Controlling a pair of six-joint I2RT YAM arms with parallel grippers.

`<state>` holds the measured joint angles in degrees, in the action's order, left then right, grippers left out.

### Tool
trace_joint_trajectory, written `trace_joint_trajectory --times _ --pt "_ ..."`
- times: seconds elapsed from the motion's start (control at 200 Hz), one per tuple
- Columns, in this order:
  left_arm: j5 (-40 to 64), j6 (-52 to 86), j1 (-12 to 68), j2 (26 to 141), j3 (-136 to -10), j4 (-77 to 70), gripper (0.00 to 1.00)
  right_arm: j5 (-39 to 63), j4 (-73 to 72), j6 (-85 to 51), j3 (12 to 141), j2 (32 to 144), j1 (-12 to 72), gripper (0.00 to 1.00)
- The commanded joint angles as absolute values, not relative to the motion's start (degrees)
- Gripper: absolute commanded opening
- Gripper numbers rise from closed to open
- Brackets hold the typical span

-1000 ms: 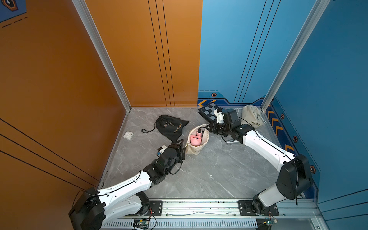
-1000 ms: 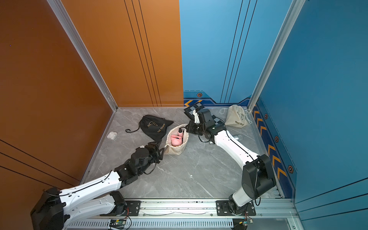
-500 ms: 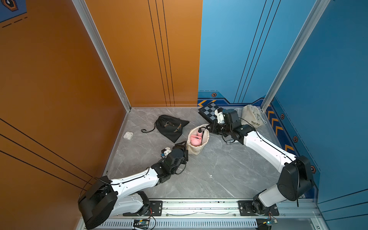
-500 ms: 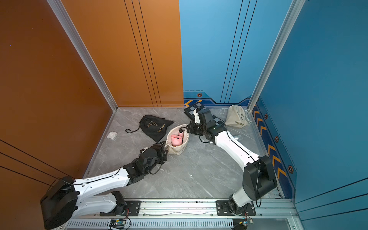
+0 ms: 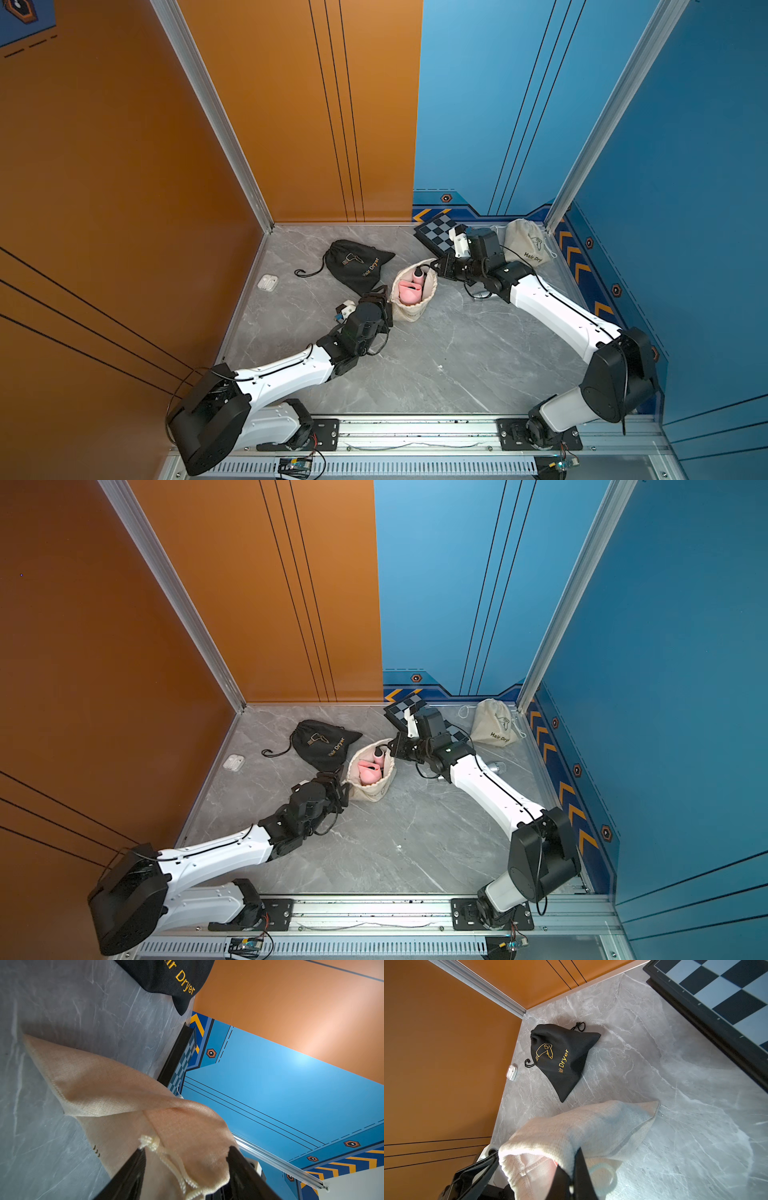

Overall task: Pack away hair dryers
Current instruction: Pull the drawstrings on both sides of the drawstring bag.

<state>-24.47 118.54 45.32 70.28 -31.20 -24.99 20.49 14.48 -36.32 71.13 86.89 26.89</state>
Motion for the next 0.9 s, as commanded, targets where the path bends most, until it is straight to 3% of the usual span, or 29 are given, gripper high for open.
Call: trace_joint_trajectory --times 0.0,0.3,0.566,0.896 --pt "-24.61 117.66 44.41 71.48 -33.05 -26.54 0.62 20.06 11.70 -36.74 70.67 84.46 26.89 0.00" --pt "-24.07 116.64 43.59 71.86 -33.52 -27.54 0.50 20.34 11.51 -36.89 70.57 84.63 26.72 0.00" --pt "-22.08 117.37 43.63 75.00 -33.41 -30.71 0.60 20.31 11.42 -37.00 70.82 84.39 26.63 0.00" --pt "-22.57 118.15 45.24 73.11 -31.30 -30.76 0.63 20.31 11.36 -36.82 70.49 84.37 26.28 0.00"
